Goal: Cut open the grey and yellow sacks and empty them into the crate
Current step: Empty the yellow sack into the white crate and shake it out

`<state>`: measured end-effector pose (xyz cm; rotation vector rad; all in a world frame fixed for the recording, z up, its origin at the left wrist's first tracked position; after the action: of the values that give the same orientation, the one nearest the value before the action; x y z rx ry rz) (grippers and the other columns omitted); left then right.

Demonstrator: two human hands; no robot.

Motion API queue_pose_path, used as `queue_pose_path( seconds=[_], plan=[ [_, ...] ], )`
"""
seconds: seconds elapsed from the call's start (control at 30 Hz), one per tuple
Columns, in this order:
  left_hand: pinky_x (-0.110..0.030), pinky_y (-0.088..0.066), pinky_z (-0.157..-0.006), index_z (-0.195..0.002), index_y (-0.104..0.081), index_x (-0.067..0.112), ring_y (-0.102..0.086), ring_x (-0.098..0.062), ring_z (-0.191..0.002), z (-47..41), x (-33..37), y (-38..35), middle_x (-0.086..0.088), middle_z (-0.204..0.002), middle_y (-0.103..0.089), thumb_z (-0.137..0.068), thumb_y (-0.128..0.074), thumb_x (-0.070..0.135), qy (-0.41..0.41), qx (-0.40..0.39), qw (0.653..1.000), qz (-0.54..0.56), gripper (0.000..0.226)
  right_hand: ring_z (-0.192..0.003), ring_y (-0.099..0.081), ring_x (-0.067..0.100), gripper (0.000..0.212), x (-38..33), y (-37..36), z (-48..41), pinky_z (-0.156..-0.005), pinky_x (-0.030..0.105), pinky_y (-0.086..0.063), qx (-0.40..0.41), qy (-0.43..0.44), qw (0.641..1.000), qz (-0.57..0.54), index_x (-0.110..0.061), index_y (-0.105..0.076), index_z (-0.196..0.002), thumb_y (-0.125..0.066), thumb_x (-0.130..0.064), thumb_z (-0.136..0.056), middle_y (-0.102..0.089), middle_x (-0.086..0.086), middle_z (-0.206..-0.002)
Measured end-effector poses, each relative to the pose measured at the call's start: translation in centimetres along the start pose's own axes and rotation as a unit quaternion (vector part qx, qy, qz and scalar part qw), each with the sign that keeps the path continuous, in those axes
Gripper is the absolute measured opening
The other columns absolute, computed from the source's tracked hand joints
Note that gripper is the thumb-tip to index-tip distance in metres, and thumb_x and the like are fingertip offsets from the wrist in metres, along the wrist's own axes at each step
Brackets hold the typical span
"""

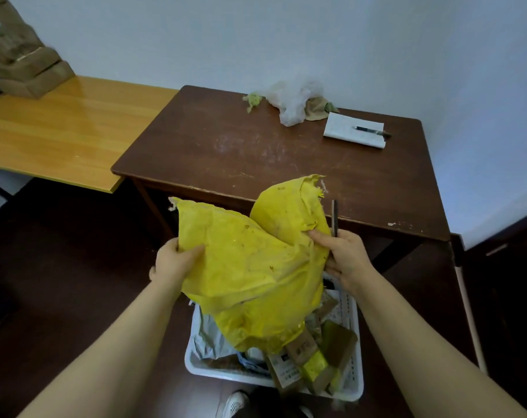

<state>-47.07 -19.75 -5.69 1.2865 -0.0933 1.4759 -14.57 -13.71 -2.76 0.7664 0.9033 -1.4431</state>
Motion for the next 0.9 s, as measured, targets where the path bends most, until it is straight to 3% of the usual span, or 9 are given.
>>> queue_pose_path(
  seconds=[0.03,0.1,0.3,0.43,0.53,0.6,0.7,0.8,0.9],
  plan=[
    [-0.053,-0.043,-0.098,-0.102,-0.065,0.008,-0.059,-0.033,-0.104,0.2,0.1,0.0,-0.011,-0.100,-0.064,-0.086,-0.068,0.028,-0.022,-0.006,0.999,0.029,0.026,-0.043,-0.047,0.018,0.015,0.1,1.0,0.0,-0.045,0.024,-0.040,0.021,-0.002,1.000,-0.002,-0.009,-0.066,-0.080,-0.074,-0.021,-0.079,-0.058,0.005,-0.057],
    [-0.047,-0.049,-0.080,-0.073,-0.059,0.009,-0.058,-0.026,-0.082,0.8,0.5,0.7,-0.010,-0.078,-0.058,-0.090,-0.062,0.026,-0.060,0.003,0.995,0.074,0.023,-0.031,-0.036,0.010,0.020,0.2,2.9,-0.2,-0.032,0.019,-0.031,0.060,0.004,0.998,0.013,-0.008,-0.061,-0.074,-0.074,-0.021,-0.080,-0.047,0.001,-0.046],
    [-0.044,-0.048,-0.073,-0.083,-0.063,0.003,-0.053,-0.023,-0.077,3.4,2.8,2.2,-0.014,-0.082,-0.056,-0.091,-0.061,0.029,-0.089,0.005,0.982,0.166,0.027,-0.035,-0.025,0.013,0.045,-2.8,5.9,-0.9,-0.033,0.019,-0.022,0.151,0.079,0.983,0.067,-0.017,-0.038,-0.061,-0.066,-0.043,-0.085,-0.027,0.004,-0.050],
    [-0.036,-0.046,-0.065,-0.078,-0.063,-0.007,-0.055,-0.021,-0.070,5.4,4.8,3.4,-0.014,-0.076,-0.059,-0.088,-0.066,0.031,-0.116,0.007,0.967,0.225,0.039,-0.049,-0.035,0.015,0.036,-5.3,7.8,-0.5,-0.046,0.026,-0.029,0.227,0.171,0.958,0.038,-0.014,-0.055,-0.075,-0.062,-0.047,-0.086,-0.035,0.005,-0.056],
    [-0.050,-0.051,-0.075,-0.087,-0.062,-0.014,-0.056,-0.025,-0.076,6.4,5.0,3.3,-0.022,-0.083,-0.061,-0.089,-0.064,0.026,-0.128,0.001,0.971,0.200,0.040,-0.051,-0.038,0.016,0.039,-3.6,9.1,-0.5,-0.050,0.029,-0.030,0.242,0.130,0.960,0.051,-0.008,-0.050,-0.066,-0.062,-0.037,-0.089,-0.038,0.005,-0.056],
    [-0.056,-0.050,-0.082,-0.088,-0.062,-0.014,-0.057,-0.027,-0.078,6.9,5.0,3.9,-0.023,-0.086,-0.062,-0.090,-0.063,0.023,-0.137,0.014,0.971,0.195,0.037,-0.042,-0.039,0.013,0.043,-3.5,9.9,0.0,-0.043,0.024,-0.031,0.252,0.153,0.955,0.021,-0.015,-0.043,-0.056,-0.064,-0.034,-0.088,-0.039,-0.001,-0.047],
    [-0.044,-0.052,-0.071,-0.082,-0.066,-0.002,-0.059,-0.023,-0.075,7.5,6.1,5.4,-0.014,-0.081,-0.064,-0.089,-0.065,0.025,-0.163,0.052,0.956,0.239,0.028,-0.037,-0.039,0.004,0.039,-5.2,10.7,1.2,-0.038,0.017,-0.032,0.258,0.228,0.939,-0.025,-0.017,-0.050,-0.057,-0.065,-0.038,-0.086,-0.041,-0.014,-0.040],
    [-0.038,-0.050,-0.070,-0.071,-0.065,0.014,-0.060,-0.018,-0.073,8.2,6.6,5.2,-0.004,-0.075,-0.065,-0.089,-0.065,0.022,-0.169,0.059,0.955,0.235,0.020,-0.051,-0.042,0.008,0.036,-4.1,11.4,1.4,-0.053,0.028,-0.036,0.265,0.198,0.944,-0.007,0.000,-0.062,-0.071,-0.066,-0.032,-0.086,-0.044,-0.003,-0.055],
    [-0.026,-0.052,-0.062,-0.068,-0.068,0.023,-0.064,-0.006,-0.065,9.3,7.5,5.3,0.007,-0.067,-0.069,-0.087,-0.067,0.023,-0.191,0.072,0.942,0.265,0.019,-0.049,-0.040,0.006,0.036,-5.6,11.9,2.4,-0.050,0.027,-0.035,0.253,0.241,0.936,-0.049,-0.019,-0.050,-0.055,-0.069,-0.033,-0.082,-0.042,-0.007,-0.050]
  ],
)
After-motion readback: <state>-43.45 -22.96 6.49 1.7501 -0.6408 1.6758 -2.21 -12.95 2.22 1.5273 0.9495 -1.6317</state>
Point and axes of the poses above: each hand's wrist, its own z-axis away from the middle knuckle, its own y-axis out of the back of the hand, x = y × z, the point moved 8 cm from there along -z, towards the middle knuckle
